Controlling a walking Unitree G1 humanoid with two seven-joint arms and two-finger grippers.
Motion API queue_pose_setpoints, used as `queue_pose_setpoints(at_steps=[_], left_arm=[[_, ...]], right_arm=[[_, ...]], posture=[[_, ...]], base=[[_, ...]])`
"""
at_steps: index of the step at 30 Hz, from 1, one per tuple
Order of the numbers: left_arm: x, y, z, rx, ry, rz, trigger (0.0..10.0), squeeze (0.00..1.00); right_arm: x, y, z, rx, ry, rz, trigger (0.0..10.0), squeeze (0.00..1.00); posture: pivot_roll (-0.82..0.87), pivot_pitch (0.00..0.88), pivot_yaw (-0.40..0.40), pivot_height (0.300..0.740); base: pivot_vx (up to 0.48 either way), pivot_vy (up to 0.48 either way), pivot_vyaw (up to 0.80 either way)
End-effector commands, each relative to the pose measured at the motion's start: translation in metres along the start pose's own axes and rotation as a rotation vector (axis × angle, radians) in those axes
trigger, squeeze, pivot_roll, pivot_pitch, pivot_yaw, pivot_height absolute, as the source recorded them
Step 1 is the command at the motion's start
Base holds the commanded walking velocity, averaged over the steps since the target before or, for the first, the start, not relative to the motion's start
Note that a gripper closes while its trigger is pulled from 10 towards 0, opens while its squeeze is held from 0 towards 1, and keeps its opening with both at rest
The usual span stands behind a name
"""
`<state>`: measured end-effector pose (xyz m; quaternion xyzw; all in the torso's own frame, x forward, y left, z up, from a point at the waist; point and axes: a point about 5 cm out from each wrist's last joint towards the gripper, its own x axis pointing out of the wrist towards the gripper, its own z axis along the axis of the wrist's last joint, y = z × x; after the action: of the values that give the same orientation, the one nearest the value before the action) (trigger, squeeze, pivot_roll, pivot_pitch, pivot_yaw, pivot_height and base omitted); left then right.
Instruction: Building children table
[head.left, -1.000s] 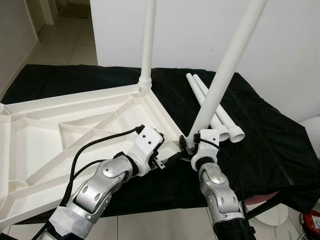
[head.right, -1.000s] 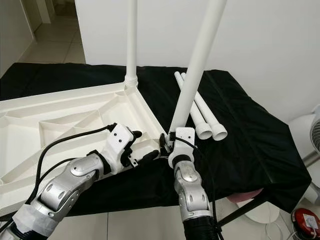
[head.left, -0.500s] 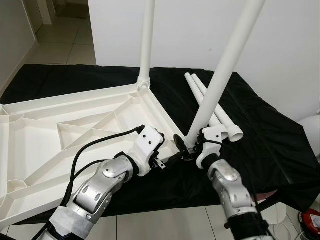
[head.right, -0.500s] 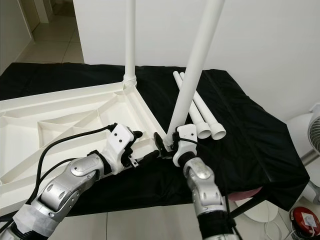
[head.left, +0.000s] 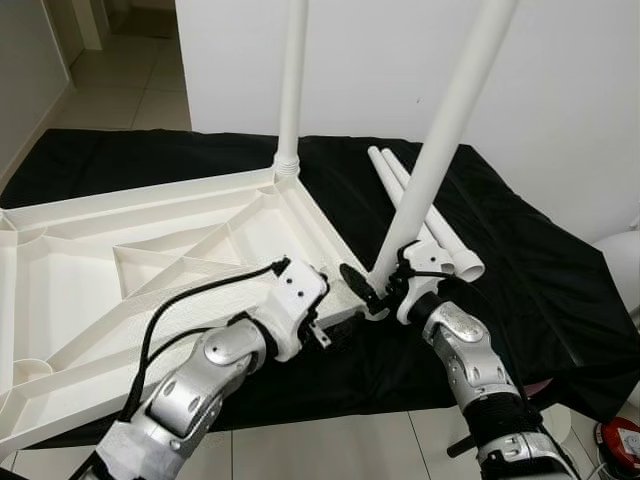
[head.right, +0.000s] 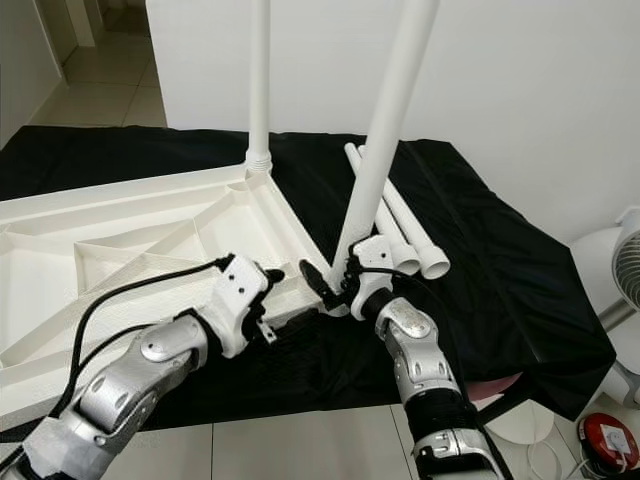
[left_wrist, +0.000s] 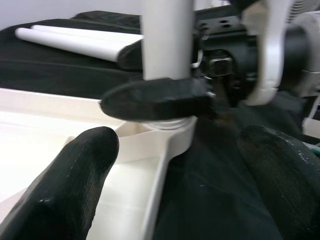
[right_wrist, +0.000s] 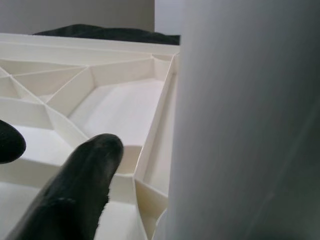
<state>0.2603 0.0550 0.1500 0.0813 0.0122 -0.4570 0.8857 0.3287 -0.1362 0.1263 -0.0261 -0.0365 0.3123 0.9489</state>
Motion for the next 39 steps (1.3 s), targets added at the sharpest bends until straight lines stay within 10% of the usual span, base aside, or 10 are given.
queue_pose_setpoints(at_steps=[1, 2, 15, 16, 25, 39], left_arm=[[0.001, -0.010, 0.000, 0.001, 0.007, -0.120, 10.0, 0.00], [0.000, -0.010, -0.001, 0.000, 0.009, -0.121, 10.0, 0.00], [-0.002, -0.006, -0.001, 0.010, 0.020, -0.113, 10.0, 0.00], [-0.002, -0.006, -0.001, 0.011, 0.020, -0.113, 10.0, 0.00], [-0.003, -0.006, -0.001, 0.009, 0.022, -0.114, 10.0, 0.00], [-0.001, -0.008, -0.002, 0.009, 0.019, -0.129, 10.0, 0.00]], right_arm=[[0.002, 0.003, -0.004, -0.015, 0.029, 0.039, 2.8, 0.00], [0.001, 0.001, -0.006, -0.014, 0.038, 0.045, 0.0, 0.00], [-0.005, -0.001, -0.019, 0.015, 0.057, 0.064, 0.0, 0.00], [-0.006, -0.001, -0.020, 0.026, 0.060, 0.048, 10.0, 0.00], [-0.007, -0.003, -0.023, 0.076, 0.070, -0.053, 10.0, 0.00], [-0.011, 0.017, -0.029, 0.146, 0.162, -0.553, 10.0, 0.00]], posture=[[0.03, 0.000, -0.110, 0.740], [0.03, 0.000, -0.111, 0.740], [0.02, 0.000, -0.109, 0.740], [0.02, 0.000, -0.108, 0.740], [0.01, 0.000, -0.109, 0.740], [0.00, 0.000, -0.108, 0.740]], base=[[0.000, 0.000, 0.00], [0.000, 0.000, 0.00], [0.000, 0.000, 0.00], [0.000, 0.000, 0.00], [0.000, 0.000, 0.00], [0.000, 0.000, 0.00]])
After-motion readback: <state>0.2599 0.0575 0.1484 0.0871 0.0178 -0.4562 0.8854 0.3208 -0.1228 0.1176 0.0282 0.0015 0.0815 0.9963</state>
